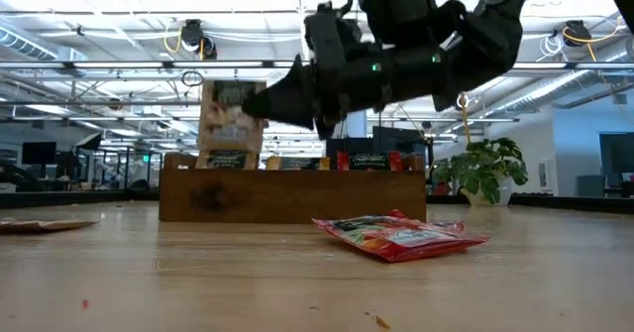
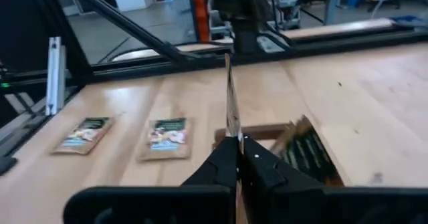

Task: Pick & Place Tea
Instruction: Put the brown tea bag into the left section of the wooden organizer

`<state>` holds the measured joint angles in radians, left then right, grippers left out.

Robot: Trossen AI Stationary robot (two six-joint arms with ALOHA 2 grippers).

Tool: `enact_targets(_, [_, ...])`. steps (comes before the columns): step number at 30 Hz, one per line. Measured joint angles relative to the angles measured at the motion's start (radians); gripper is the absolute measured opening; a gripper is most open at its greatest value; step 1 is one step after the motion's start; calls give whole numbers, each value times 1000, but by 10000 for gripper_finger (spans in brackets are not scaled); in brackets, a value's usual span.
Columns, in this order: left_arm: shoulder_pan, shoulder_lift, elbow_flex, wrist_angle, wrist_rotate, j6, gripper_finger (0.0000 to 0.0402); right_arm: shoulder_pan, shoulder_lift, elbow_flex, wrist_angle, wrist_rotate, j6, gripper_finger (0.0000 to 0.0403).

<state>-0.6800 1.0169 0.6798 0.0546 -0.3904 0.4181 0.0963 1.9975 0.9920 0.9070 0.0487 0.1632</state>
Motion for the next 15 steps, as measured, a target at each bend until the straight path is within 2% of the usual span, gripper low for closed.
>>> enact_targets(4, [-43,-202,-150,-28,-91,-94,3,-5,19,-2,-5,2,-4,0])
enact_targets(6, [-89,-282,-240,43,-155,-107,4,-5,17,-2,4,2,-18,0])
enact_targets(8, [-126,-337,-337,170,-202,-87,3,-9,17,-2,26,-1,-20,0])
enact_targets(10, [-149,-354,-436,351,-204,-44,3,-18,17,-1,49,-1,-9,0])
enact_targets(15, [-169,-318,-620,699,-190,4,7,-33,17,12,14,1,6,0])
